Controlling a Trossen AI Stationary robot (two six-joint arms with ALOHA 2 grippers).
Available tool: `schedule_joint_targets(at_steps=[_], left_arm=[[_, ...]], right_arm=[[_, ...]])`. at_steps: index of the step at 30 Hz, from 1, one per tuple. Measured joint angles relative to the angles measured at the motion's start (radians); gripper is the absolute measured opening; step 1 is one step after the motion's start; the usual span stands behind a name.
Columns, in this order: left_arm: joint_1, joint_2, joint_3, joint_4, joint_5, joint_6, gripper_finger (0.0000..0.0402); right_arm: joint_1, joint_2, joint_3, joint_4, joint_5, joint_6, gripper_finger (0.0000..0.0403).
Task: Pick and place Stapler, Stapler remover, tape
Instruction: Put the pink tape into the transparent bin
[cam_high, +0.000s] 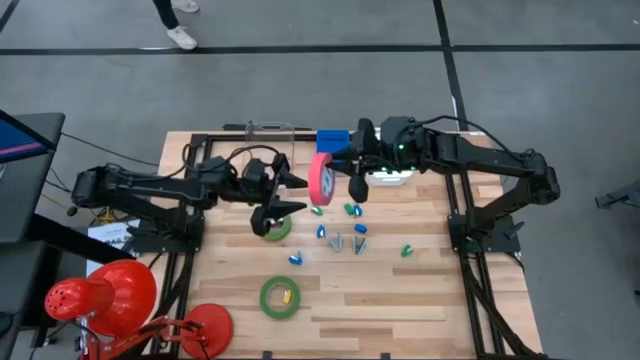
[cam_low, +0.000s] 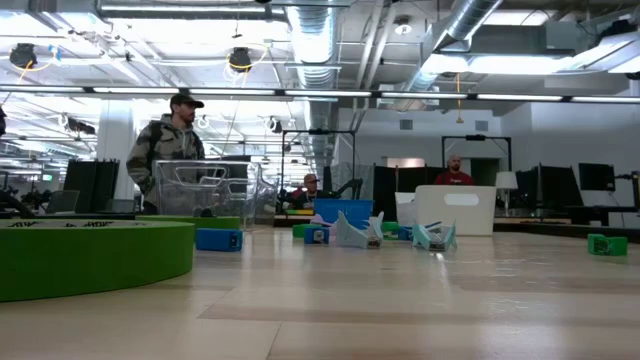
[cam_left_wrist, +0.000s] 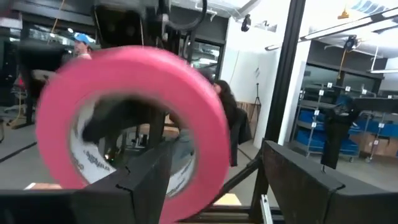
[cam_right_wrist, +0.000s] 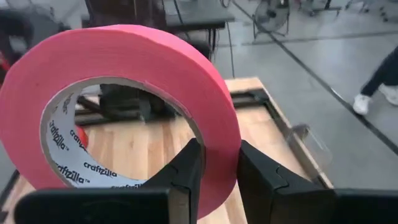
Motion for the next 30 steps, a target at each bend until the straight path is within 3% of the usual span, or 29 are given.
schedule_joint_targets(at_steps=[18, 30], left_arm=[[-0.008, 0.028, 0.008, 0.003, 0.010, -0.042, 0.0238], [-0.008, 0.027, 0.008, -0.001, 0.017, -0.103, 0.0143]], right_arm=[[-0.003, 0.055, -0.002, 0.005, -0.028, -0.017, 0.0072], [-0.008, 0.053, -0.002, 0.007, -0.031, -0.036, 0.0072]])
